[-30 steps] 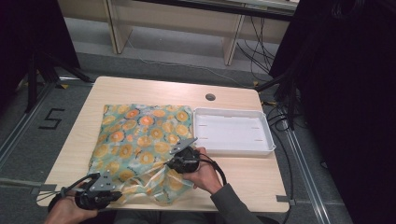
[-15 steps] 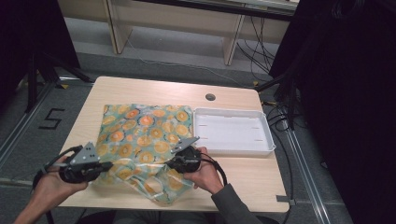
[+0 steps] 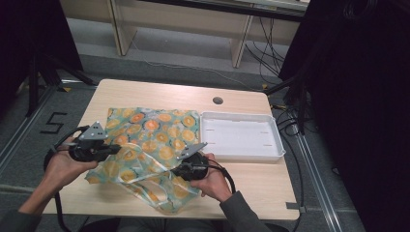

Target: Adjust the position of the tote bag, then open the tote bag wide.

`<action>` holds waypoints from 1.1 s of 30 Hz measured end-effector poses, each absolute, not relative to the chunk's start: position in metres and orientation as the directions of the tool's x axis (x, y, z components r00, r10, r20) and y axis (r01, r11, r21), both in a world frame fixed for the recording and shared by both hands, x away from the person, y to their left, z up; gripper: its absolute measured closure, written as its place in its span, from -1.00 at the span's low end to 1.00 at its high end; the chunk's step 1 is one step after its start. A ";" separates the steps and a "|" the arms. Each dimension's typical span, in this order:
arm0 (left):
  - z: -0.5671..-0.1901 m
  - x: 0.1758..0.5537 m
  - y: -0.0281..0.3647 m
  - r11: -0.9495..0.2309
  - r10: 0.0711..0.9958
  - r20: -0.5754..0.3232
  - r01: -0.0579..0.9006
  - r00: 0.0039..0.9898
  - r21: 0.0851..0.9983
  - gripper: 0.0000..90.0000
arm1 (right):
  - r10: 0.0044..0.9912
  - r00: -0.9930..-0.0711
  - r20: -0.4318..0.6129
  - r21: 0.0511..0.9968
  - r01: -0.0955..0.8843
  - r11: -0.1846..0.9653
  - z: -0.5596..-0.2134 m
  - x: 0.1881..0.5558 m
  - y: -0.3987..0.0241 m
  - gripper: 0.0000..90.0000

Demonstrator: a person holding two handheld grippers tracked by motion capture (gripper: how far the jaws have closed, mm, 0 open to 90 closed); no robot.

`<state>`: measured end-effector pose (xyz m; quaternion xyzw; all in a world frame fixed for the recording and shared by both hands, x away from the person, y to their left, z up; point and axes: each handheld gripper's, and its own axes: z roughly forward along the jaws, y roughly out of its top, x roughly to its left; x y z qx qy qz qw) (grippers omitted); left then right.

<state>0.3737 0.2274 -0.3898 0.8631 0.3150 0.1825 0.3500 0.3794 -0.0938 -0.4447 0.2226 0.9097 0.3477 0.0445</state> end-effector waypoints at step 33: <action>-0.412 0.440 0.216 -0.517 0.718 0.016 0.517 0.696 0.683 1.00 | 0.404 -0.910 0.095 0.674 0.357 0.646 -0.442 0.380 -0.090 0.98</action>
